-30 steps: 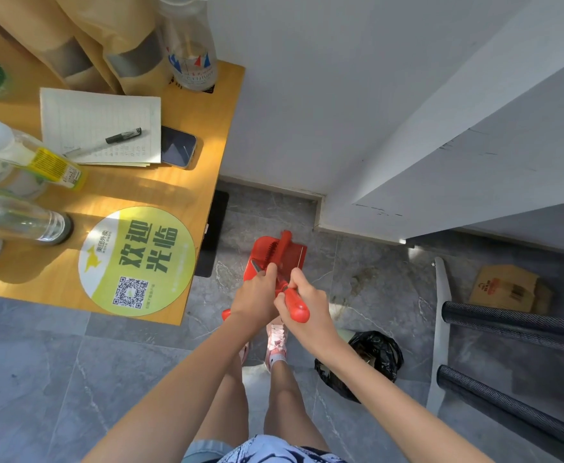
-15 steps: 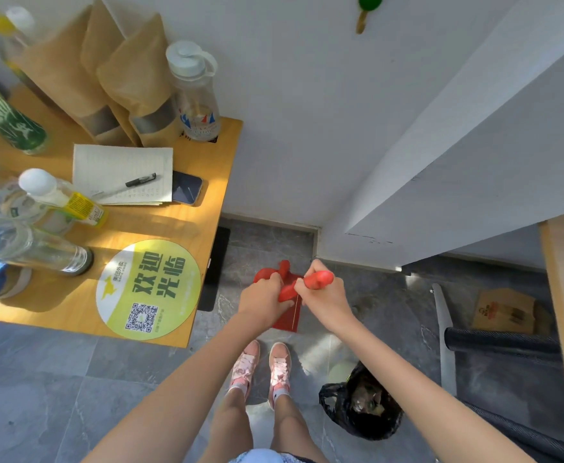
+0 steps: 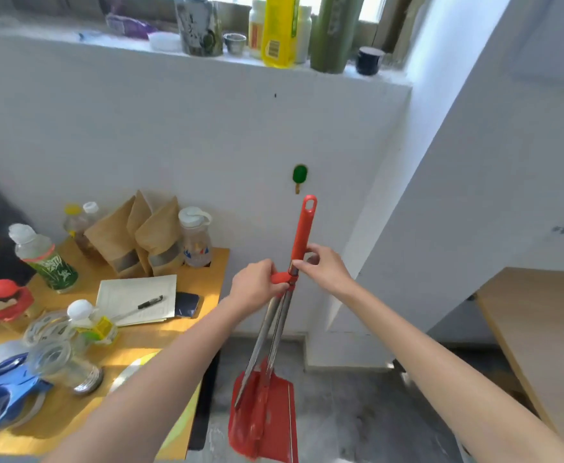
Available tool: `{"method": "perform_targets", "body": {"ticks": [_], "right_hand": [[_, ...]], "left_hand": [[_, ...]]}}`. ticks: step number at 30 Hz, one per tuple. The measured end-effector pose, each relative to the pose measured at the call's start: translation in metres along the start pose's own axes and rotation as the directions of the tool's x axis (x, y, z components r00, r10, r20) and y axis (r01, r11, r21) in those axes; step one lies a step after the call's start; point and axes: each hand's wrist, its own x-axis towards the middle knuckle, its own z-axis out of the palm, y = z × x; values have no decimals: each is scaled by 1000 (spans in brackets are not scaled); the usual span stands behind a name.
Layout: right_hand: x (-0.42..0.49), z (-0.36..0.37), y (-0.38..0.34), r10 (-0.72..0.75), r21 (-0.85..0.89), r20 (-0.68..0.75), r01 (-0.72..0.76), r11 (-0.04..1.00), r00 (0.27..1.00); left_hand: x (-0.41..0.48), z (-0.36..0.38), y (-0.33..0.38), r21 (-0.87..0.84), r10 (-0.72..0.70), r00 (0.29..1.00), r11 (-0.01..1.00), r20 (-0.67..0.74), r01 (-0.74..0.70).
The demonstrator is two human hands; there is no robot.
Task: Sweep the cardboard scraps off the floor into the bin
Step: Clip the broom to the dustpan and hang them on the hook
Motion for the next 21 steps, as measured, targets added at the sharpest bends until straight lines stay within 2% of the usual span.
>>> {"method": "perform_targets", "body": {"ticks": [11,18,21], "right_hand": [[5,-8,-27,-55,13,-48,55,998,997],[31,-4,-20,-14,15,-125,16,1000,992],[50,2,-13,3,21,-113,-1,1000,994]], "left_hand": [[12,-21,9,-18,-13,999,1000,-39,13],[42,-17,13,14,-11,999,1000,-33,12],[60,-5,9,1,-21,999,1000,-41,21]]}}
